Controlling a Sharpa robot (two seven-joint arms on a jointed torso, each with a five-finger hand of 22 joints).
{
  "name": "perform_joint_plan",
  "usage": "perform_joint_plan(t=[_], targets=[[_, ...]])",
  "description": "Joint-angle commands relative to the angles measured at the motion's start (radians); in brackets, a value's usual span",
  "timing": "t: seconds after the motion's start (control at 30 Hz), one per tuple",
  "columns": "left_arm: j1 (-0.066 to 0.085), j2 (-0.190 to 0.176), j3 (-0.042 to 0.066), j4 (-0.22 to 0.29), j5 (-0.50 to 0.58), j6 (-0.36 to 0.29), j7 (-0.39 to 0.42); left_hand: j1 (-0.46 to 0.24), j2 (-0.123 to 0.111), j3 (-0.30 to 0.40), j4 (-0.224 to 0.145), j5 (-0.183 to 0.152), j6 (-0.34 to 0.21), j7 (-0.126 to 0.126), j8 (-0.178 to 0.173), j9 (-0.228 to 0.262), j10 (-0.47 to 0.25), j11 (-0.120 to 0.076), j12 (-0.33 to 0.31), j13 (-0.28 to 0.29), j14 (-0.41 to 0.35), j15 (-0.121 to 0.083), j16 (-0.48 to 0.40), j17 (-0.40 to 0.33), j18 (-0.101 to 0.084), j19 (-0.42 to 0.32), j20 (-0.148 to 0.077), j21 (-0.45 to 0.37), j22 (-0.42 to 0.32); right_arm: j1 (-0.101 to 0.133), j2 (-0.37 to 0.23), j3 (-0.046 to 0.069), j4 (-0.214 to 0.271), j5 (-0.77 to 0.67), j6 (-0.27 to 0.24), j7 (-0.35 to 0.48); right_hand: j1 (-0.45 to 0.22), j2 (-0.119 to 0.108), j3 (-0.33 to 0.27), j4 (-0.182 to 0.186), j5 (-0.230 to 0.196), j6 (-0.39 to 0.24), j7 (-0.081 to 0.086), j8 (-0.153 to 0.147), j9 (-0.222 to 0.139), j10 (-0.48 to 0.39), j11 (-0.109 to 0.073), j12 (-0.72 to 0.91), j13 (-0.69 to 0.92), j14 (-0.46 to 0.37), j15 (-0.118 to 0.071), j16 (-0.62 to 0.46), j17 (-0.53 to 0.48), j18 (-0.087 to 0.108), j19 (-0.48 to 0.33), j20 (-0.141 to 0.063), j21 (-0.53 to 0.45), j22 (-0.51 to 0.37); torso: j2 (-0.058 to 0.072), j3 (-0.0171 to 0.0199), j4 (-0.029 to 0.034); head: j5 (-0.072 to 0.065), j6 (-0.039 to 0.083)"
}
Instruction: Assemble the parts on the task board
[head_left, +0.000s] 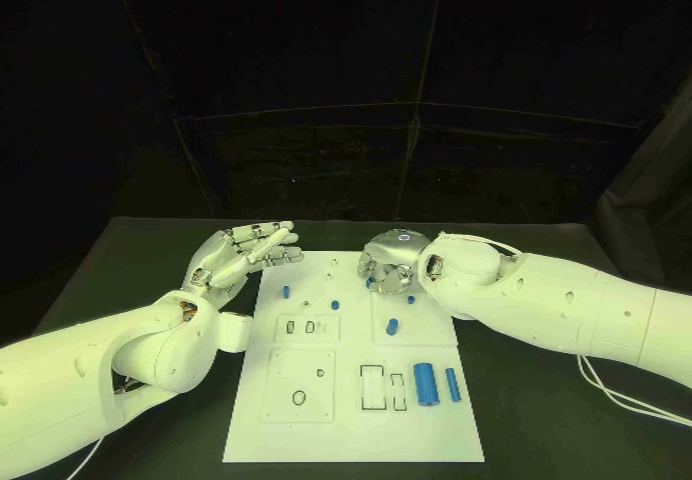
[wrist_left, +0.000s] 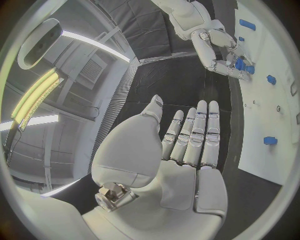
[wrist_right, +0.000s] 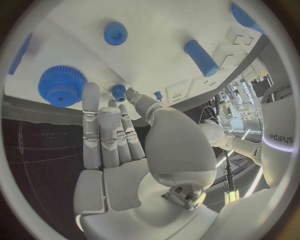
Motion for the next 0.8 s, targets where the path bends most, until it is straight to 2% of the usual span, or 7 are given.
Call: perform_joint_plan(t=[0.03, 0.43, 0.6, 0.8], targets=[[0.002, 0.001, 0.001, -0.001, -0.005, 0.012, 0.0, 0.005, 0.008, 0.001, -0.007, -0.003, -0.007, 0.051, -0.005, -0.001, -0.007, -0.001, -0.007, -0.001, 0.005, 0.006, -0.005, -0.001, 0.012, 0.01, 0.001, -0.007, -0.002, 0.002, 0.006, 0.001, -0.01, 0.007, 0.033, 0.006, -0.001, 0.009, 0.003, 0.004, 0.007, 0.002, -0.002, 0.002, 0.002, 0.003, -0.001, 0.003, 0.001, 0.002, 0.007, 0.007, 0.003, 0.006, -0.007, -0.003, 0.004, 0.002, 0.0, -0.0001, -0.0006, -0.001, -0.001], [0.002, 0.003, 0.001, -0.005, -0.005, 0.015, -0.002, 0.007, 0.011, 0.003, -0.011, -0.003, -0.002, 0.052, -0.006, 0.0, -0.007, -0.001, -0.008, -0.001, 0.007, 0.006, -0.006, -0.001, 0.012, 0.012, 0.001, -0.009, -0.003, 0.002, 0.012, 0.0, -0.019, -0.007, 0.066, -0.002, 0.004, 0.012, 0.013, 0.01, 0.007, 0.019, -0.009, 0.006, 0.004, 0.022, -0.008, 0.006, 0.002, 0.004, 0.003, 0.023, 0.02, 0.007, -0.009, -0.006, 0.013, 0.006, 0.002, 0.0024, -0.0011, 0.004, -0.009], [0.002, 0.002, 0.001, -0.008, -0.005, 0.016, -0.002, 0.007, 0.011, 0.003, -0.011, -0.003, -0.002, 0.052, -0.006, 0.0, -0.007, -0.001, -0.008, -0.001, 0.007, 0.006, -0.006, -0.001, 0.012, 0.012, 0.001, -0.009, -0.003, 0.002, 0.01, 0.0, -0.019, -0.012, 0.066, -0.005, 0.004, 0.011, 0.014, 0.01, 0.007, 0.02, -0.009, 0.006, 0.004, 0.023, -0.008, 0.006, 0.002, 0.004, 0.002, 0.025, 0.021, 0.007, -0.009, -0.006, 0.014, 0.007, 0.002, 0.002, -0.0031, 0.005, -0.011], [0.002, 0.002, 0.001, -0.011, -0.005, 0.017, -0.002, 0.007, 0.011, 0.003, -0.011, -0.003, -0.002, 0.052, -0.006, 0.0, -0.007, -0.001, -0.008, -0.001, 0.007, 0.006, -0.006, -0.001, 0.012, 0.012, 0.001, -0.009, -0.003, 0.002, 0.009, 0.0, -0.017, -0.014, 0.052, -0.001, 0.003, 0.011, 0.016, 0.014, 0.011, 0.024, -0.011, 0.006, 0.004, 0.029, -0.009, 0.006, 0.002, 0.004, 0.001, 0.03, 0.026, 0.007, -0.01, -0.007, 0.017, 0.008, 0.002, 0.0013, -0.0003, 0.003, -0.012]])
